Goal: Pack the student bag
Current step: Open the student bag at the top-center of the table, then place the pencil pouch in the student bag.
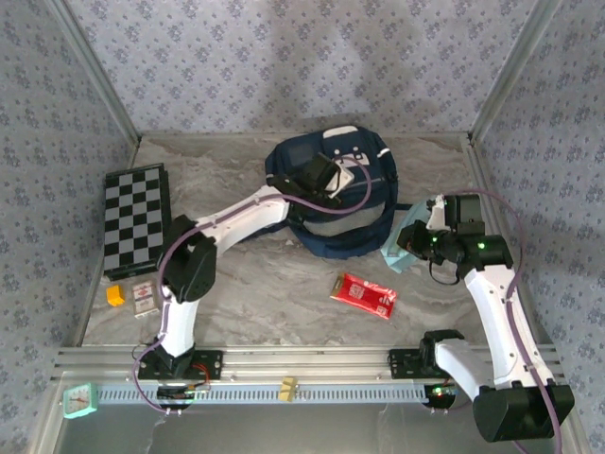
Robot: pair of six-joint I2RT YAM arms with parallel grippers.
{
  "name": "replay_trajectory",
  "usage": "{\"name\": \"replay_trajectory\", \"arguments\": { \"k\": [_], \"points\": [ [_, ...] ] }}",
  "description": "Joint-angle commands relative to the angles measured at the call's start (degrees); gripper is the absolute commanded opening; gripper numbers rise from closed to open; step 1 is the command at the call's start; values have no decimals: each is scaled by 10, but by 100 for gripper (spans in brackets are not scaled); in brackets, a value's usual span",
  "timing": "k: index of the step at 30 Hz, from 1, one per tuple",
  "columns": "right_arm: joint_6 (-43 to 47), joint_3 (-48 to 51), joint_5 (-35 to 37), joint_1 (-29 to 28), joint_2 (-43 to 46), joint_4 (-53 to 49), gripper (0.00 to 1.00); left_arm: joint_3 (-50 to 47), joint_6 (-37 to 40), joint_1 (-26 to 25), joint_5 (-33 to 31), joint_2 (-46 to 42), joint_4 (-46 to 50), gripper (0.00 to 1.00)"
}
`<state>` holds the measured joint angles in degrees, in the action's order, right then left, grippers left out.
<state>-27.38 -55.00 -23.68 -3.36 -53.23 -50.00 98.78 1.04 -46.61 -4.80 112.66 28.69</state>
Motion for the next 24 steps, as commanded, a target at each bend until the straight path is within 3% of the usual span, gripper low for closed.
{"name": "replay_trajectory", "arguments": {
  "k": [1,4,10,16,22,24],
  "points": [
    [32,-24,-37,-5,4,-23,12,48,-89,0,-57,-73,36,0],
    [27,-18,-50,-39,-2,-3,11,74,-126,1,-91,-85,63,0],
    [24,-27,-75,-159,-80,109,9,91,-155,-3,-73,-105,79,0],
    [60,-52,-129,-185,-209,262,9,95,-188,-6,-62,-130,88,0],
    [129,-93,-73,-200,-323,310,19,84,-207,-3,-78,-141,87,0],
    [145,-90,6,-213,-336,328,26,80,-209,-3,-77,-139,83,0]
  ]
}}
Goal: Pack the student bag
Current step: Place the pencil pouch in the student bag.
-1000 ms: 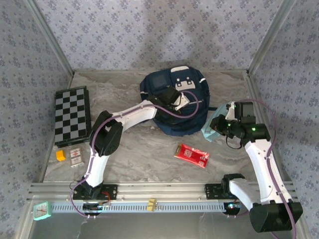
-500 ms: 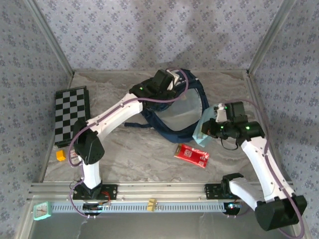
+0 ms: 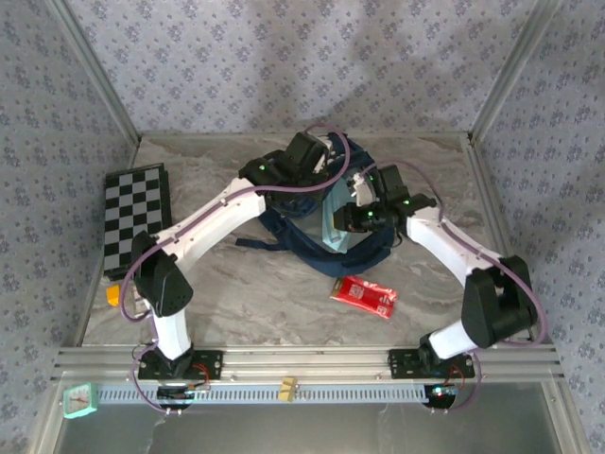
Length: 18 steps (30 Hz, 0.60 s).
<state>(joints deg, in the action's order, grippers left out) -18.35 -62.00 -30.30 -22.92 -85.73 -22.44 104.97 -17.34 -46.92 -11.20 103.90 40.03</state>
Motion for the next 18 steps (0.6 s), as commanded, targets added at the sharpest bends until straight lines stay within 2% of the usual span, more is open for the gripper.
{"name": "replay_trajectory", "arguments": {
  "k": [1,4,6,9,10,13,18],
  "points": [
    [55,-15,110,-19,-14,61,33,18,-28,1,-15,-50,-28,0],
    [54,-6,128,-19,-10,53,44,16,-30,4,-13,-51,-25,0],
    [48,19,122,-25,26,57,51,11,-28,5,-13,-54,-28,0],
    [11,70,111,-30,91,71,54,3,-29,9,-11,-55,-30,0],
    [-12,90,118,-31,108,70,53,1,-31,11,-7,-55,-32,0],
    [-75,146,104,-40,134,90,43,-4,-33,13,3,-54,-37,0],
    [-146,197,122,-92,129,155,36,-2,-35,14,9,-52,-37,0]
  ]
}}
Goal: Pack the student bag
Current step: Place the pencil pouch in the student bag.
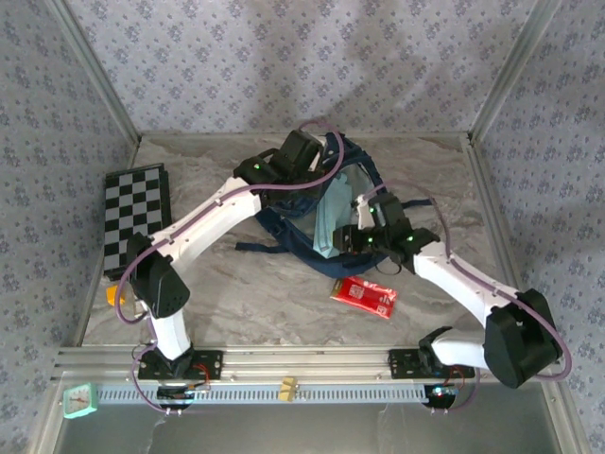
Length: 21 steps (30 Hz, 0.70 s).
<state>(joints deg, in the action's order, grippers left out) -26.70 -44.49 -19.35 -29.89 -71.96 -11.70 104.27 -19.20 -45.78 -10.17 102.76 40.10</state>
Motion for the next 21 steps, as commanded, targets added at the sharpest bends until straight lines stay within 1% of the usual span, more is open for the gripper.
{"name": "replay_trajectory", "arguments": {
  "k": [1,3,5,8,10,11,13,15,17,19,21],
  "points": [
    [-68,23,15,-30,-17,67,36,6,-18,3,2,-41,-38,0],
    [-73,14,32,-36,-43,94,34,6,-21,2,6,-41,-38,0],
    [-64,-3,50,-36,-77,117,28,7,-27,2,9,-41,-37,0],
    [-47,-34,70,-20,-126,162,19,4,-41,2,19,-44,-34,0],
    [-61,-48,84,-6,-156,210,13,-2,-57,2,34,-50,-37,0],
    [-69,-55,79,2,-172,237,11,-7,-61,1,44,-53,-42,0],
    [-76,-80,66,16,-216,283,10,-8,-70,1,63,-56,-43,0],
    [-70,-109,66,19,-255,298,10,-6,-75,2,57,-58,-38,0],
    [-82,-127,33,22,-287,314,10,-9,-75,1,43,-59,-41,0],
    [-96,-122,11,15,-298,344,12,-4,-75,5,37,-52,-35,0],
    [-110,-103,3,6,-283,366,15,1,-77,10,40,-45,-26,0]
  ]
}}
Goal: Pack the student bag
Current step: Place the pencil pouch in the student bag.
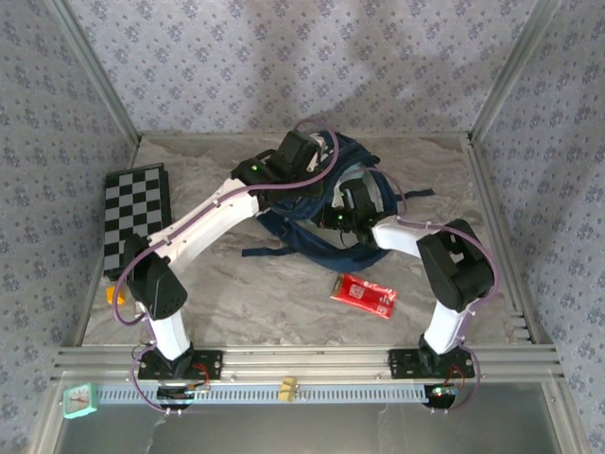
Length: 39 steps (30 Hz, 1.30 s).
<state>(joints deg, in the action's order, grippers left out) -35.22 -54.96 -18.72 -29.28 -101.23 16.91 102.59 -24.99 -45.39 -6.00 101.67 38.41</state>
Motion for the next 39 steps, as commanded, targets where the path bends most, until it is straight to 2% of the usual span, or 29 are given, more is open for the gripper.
{"name": "replay_trajectory", "arguments": {
  "k": [1,5,8,13,17,24,27,30,35,39],
  "points": [
    [-26,16,-4,-4,26,87,18,18,-23,10,-3,-33,-8,0],
    [-29,77,-6,-6,114,81,30,-3,-28,18,-4,-40,-26,0],
    [-20,118,9,11,195,46,44,-4,-29,25,0,-41,-22,0],
    [-13,102,36,90,255,-81,49,-12,-27,28,7,-47,-30,0],
    [-13,48,46,151,227,-155,50,-12,-28,28,10,-45,-28,0],
    [-13,-34,-1,184,126,-129,52,-8,-27,28,25,-38,-29,0],
    [-13,-72,10,173,84,-130,52,-3,-26,28,28,-33,-26,0],
    [-17,-110,6,167,39,-126,47,0,-28,28,31,-29,-28,0],
    [-31,-150,16,146,-32,-112,31,9,-20,28,31,-19,-30,0],
    [-36,-140,23,118,-59,-84,21,18,-12,29,29,-11,-27,0]
  ]
}}
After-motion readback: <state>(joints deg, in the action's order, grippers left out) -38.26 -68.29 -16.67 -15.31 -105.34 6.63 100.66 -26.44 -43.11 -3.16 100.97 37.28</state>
